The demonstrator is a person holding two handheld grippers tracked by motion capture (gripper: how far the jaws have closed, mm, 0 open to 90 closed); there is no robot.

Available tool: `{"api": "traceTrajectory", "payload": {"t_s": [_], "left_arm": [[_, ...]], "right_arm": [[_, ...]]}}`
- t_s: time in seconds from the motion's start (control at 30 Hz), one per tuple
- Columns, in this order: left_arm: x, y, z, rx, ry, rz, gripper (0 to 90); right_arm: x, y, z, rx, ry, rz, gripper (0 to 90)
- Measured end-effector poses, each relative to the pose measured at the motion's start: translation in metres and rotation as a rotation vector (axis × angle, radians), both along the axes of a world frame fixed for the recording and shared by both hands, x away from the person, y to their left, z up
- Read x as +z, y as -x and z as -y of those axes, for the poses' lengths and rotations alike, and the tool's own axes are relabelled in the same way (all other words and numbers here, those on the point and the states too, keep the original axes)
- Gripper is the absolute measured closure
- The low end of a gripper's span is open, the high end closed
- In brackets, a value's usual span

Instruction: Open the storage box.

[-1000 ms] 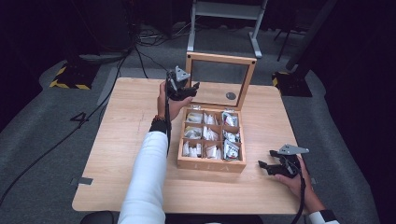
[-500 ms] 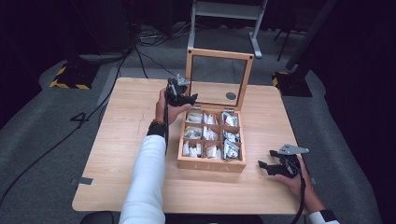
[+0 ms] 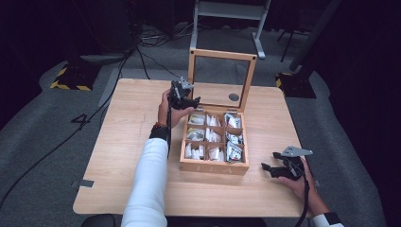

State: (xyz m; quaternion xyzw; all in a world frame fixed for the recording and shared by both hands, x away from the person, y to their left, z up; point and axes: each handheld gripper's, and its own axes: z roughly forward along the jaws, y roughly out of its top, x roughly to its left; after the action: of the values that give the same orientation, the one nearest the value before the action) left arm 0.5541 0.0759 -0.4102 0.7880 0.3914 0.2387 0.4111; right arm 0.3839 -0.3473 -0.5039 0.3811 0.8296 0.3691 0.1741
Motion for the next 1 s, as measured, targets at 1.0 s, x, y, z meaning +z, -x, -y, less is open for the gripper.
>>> {"api": "traceTrajectory", "payload": {"t_s": [1.0], "left_arm": [[0.033,0.040,-0.037,-0.034,-0.138,0.037,17.8]], "right_arm": [[0.000,0.000,-0.001,-0.001,0.004,0.000,22.4]]}}
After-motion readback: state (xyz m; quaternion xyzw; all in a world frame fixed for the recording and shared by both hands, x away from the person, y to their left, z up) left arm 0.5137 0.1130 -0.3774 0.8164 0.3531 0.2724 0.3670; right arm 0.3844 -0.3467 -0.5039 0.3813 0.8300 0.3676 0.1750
